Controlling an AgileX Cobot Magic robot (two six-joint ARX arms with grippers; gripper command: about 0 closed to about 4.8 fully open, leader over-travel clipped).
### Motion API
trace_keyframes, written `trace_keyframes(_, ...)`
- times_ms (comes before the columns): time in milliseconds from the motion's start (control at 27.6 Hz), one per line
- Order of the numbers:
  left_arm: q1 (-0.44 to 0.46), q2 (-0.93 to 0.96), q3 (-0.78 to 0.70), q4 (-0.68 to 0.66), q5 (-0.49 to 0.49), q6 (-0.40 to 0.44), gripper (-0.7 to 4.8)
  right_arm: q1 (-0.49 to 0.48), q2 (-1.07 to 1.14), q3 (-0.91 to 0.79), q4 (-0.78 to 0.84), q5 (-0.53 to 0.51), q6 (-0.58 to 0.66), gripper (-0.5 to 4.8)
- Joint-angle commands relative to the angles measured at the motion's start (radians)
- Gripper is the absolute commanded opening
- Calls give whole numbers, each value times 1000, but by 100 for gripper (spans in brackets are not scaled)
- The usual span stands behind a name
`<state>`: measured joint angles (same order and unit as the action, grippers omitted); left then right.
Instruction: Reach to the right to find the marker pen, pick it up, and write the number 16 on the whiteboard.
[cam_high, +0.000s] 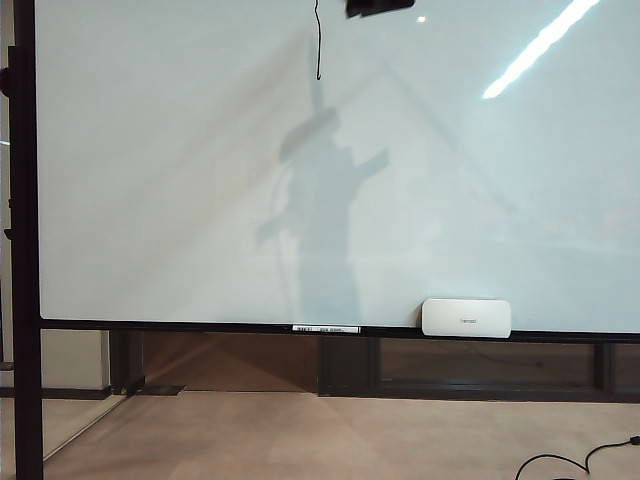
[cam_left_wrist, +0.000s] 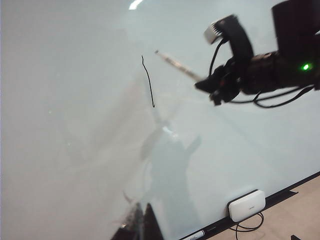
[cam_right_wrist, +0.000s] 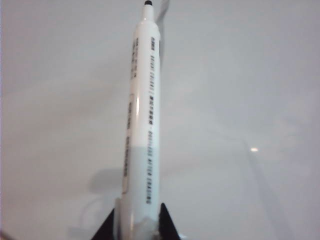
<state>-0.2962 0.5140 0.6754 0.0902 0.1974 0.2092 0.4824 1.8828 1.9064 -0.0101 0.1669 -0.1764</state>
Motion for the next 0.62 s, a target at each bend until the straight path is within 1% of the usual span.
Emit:
trace_keyframes(36, 0, -5, 8, 11, -2, 0, -5, -5, -29, 4, -13, 40, -8, -1)
trace_keyframes(109, 0, -5, 8, 12, -2, 0, -6, -9, -35, 4, -34, 86, -11, -1)
trace_keyframes(254, 0, -5, 8, 11, -2, -1, -5, -14, -36, 3, -52, 126, -11, -1)
trace_keyframes(326, 0, -5, 8, 10, -2, -1, -6, -15, -36, 3, -35, 130, -11, -1)
trace_keyframes(398, 0, -5, 8, 6, -2, -1, -5, -15, -36, 3, -9, 156, -11, -1)
trace_keyframes(616, 0, -5, 8, 9, 11, -4, -6, -18, -35, 3, -2, 157, -12, -1)
